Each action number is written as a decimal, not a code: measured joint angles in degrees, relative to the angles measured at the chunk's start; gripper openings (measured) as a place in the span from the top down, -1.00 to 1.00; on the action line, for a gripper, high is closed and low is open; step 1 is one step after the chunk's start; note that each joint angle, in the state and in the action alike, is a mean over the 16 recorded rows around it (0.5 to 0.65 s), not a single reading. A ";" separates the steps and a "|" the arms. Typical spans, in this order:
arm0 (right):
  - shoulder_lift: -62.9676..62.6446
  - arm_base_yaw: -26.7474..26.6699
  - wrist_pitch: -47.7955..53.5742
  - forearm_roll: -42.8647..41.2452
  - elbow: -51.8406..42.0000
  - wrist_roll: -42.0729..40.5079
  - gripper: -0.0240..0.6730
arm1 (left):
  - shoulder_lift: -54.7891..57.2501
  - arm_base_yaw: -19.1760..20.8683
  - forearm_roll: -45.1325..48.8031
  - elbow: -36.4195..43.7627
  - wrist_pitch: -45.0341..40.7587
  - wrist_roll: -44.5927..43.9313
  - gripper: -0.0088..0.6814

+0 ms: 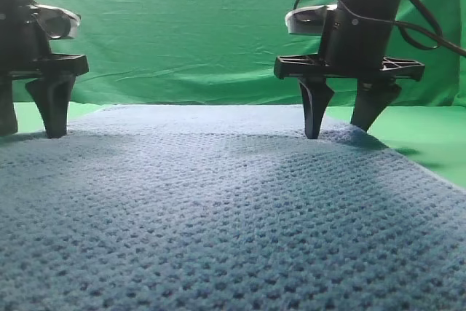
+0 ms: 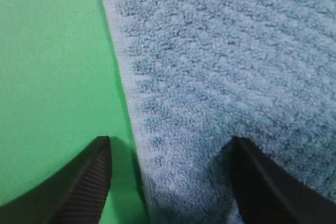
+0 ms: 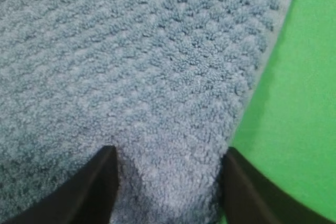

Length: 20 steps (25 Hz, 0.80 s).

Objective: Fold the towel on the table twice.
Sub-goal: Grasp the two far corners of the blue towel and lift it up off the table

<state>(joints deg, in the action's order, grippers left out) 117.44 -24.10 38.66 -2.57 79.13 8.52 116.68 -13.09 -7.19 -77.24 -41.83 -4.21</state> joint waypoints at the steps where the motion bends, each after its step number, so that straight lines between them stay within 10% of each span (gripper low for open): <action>1: 0.10 -0.02 0.03 0.14 0.07 0.01 0.12 | 0.23 0.09 -0.85 -0.21 -0.23 -0.04 0.07; 10: 0.64 -0.23 1.22 1.08 1.29 0.14 0.84 | 1.39 0.78 -9.33 -1.91 -2.59 -1.02 0.87; 20: -0.05 -0.33 9.00 -2.46 8.98 0.18 0.93 | -1.66 1.39 -11.09 -7.74 -10.40 -1.42 0.97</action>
<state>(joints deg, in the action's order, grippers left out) 117.40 -24.43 47.66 -5.03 88.11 8.69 115.02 -11.70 -18.28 -84.98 -52.23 -5.63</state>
